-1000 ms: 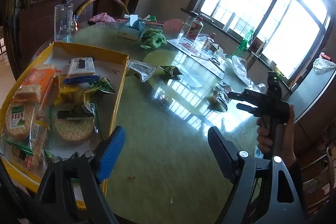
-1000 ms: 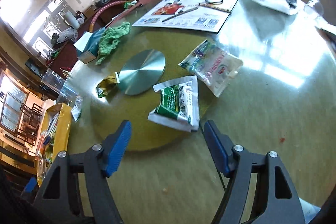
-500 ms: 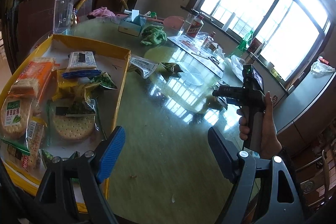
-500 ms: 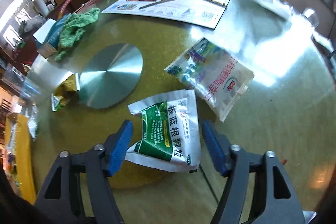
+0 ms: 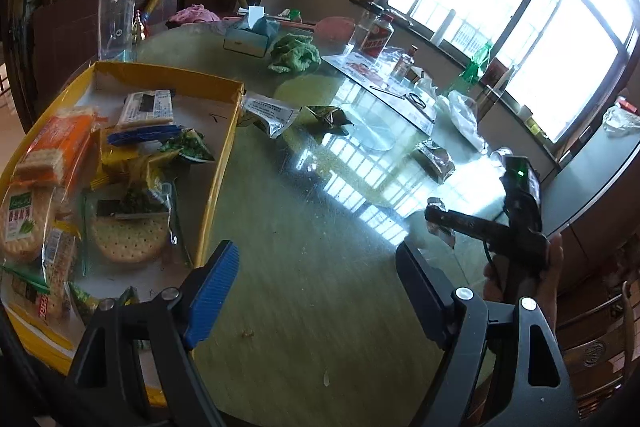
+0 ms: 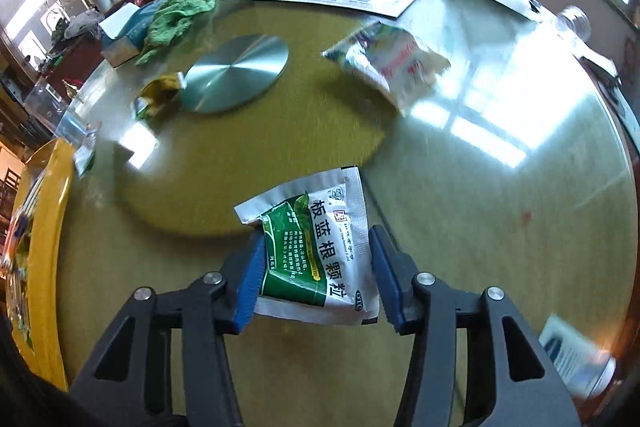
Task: Organize snacks
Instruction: 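Grasp the green-and-white granule sachet with the right tool, then grasp the small yellow-green snack bag with the left tool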
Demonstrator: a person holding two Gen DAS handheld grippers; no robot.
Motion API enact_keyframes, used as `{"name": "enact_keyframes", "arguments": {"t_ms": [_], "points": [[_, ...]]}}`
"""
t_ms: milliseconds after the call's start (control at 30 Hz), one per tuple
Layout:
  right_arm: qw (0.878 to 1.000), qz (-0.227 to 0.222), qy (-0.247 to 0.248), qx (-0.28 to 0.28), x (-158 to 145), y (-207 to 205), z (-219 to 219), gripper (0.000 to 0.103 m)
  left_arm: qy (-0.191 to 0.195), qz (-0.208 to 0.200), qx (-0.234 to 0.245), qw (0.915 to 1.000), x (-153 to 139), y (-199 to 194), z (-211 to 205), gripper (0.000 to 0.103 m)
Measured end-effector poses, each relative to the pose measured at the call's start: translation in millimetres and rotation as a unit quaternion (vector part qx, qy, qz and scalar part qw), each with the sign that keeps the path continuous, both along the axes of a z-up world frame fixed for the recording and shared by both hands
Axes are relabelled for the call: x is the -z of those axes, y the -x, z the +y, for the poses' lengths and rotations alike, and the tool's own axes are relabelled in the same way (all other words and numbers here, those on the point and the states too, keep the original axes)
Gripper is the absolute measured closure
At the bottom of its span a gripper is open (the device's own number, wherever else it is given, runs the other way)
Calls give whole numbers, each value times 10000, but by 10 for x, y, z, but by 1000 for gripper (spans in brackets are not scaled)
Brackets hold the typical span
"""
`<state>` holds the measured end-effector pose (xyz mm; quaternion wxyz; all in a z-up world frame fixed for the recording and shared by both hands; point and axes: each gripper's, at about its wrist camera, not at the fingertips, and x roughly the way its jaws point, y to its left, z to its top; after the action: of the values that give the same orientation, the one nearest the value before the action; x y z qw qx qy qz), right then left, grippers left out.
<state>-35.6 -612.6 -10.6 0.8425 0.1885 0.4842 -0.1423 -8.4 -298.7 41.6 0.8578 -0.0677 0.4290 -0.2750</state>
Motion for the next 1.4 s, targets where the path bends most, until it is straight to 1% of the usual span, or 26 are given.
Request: {"name": "enact_keyframes", "arguments": {"t_ms": [100, 233, 300, 367, 467, 567, 633, 700, 767, 900, 967, 1100, 1167, 1233, 1333, 1367, 1400], "points": [[9999, -101, -51, 4, -1, 56, 42, 53, -184, 63, 140, 9997, 12, -115, -149, 22], [9994, -269, -225, 40, 4, 78, -33, 53, -500, 326, 31, 9982, 104, -385, -308, 22], [9994, -306, -158, 7, 7, 104, -29, 53, -526, 564, -69, 9970, 135, -518, -359, 22], [9994, -309, -173, -50, 2, 121, -21, 53, -439, 657, -110, 9968, 126, -663, -442, 22], [9989, -334, -329, -41, 1, 190, -57, 54, -537, 505, 39, 9973, 97, -904, -679, 22], [9980, -395, -464, 185, 11, 272, -204, 55, -789, 236, 283, 9962, 90, -1106, -963, 22], [9972, -431, -507, 344, 17, 311, -293, 56, -987, 136, 534, 9936, 108, -1244, -1147, 22], [9964, -459, -610, 363, 19, 334, -337, 57, -1198, 21, 700, 9903, 136, -1395, -1322, 22], [9954, -510, -700, 402, 23, 348, -369, 57, -1244, -93, 789, 9891, 166, -1543, -1439, 22], [9922, -600, -900, 613, 28, 414, -498, 59, -1421, -68, 870, 9860, 273, -1838, -1644, 22], [9912, -616, -860, 795, 19, 455, -563, 61, -1502, -126, 929, 9842, 331, -1942, -1747, 22], [9880, -678, -942, 1016, 25, 513, -679, 62, -1847, -81, 947, 9782, 493, -2092, -1929, 24], [9876, -692, -997, 998, 32, 514, -704, 62, -2054, -36, 1043, 9731, 591, -2119, -1997, 38], [9880, -686, -971, 985, 30, 513, -702, 62, -2209, -120, 997, 9701, 635, -2102, -2009, 38], [9880, -696, -1009, 941, 36, 507, -700, 62, -2155, -85, 1005, 9713, 620, -2010, -1980, 40], [9880, -698, -1021, 928, 35, 511, -696, 62, -2161, -59, 1037, 9708, 623, -1983, -1989, 40], [9881, -700, -1025, 911, 32, 508, -689, 62, -2248, -66, 1039, 9688, 634, -1948, -2002, 40]]}}
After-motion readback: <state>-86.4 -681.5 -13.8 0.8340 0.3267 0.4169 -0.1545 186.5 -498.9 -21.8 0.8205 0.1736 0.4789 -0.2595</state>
